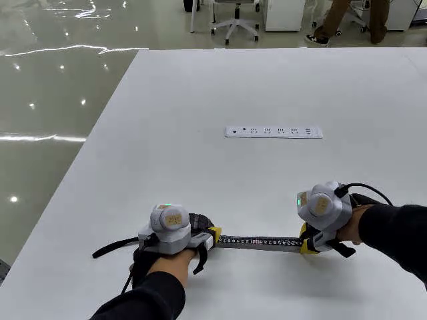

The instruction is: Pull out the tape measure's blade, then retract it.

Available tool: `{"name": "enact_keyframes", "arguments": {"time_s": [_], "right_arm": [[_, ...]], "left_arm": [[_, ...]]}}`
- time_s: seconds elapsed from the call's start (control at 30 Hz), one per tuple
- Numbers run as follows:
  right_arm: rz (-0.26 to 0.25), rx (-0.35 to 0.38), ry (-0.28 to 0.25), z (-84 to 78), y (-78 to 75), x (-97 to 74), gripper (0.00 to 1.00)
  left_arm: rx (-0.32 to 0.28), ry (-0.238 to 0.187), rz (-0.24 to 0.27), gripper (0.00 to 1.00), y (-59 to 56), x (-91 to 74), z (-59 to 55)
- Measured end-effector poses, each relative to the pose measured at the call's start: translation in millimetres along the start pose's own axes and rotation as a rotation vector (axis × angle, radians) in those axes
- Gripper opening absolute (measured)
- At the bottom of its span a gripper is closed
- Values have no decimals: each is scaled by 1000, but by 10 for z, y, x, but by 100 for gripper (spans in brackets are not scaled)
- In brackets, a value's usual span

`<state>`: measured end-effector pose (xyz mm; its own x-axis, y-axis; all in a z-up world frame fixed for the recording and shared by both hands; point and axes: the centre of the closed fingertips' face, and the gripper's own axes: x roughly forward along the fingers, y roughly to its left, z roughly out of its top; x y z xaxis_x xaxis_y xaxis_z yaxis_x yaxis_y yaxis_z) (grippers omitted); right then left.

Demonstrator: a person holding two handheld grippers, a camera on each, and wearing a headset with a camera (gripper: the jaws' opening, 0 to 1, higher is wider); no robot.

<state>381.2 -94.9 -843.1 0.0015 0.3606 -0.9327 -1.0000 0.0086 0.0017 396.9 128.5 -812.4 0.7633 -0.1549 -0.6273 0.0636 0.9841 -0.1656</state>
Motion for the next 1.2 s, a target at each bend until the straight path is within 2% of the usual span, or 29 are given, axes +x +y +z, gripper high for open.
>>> {"name": "enact_keyframes", "arguments": {"time_s": [1.2], "right_arm": [[-11,26,-40,240,-5,87,11]], "left_arm": [[-15,-3,-9,61,-4,1,-5]]}}
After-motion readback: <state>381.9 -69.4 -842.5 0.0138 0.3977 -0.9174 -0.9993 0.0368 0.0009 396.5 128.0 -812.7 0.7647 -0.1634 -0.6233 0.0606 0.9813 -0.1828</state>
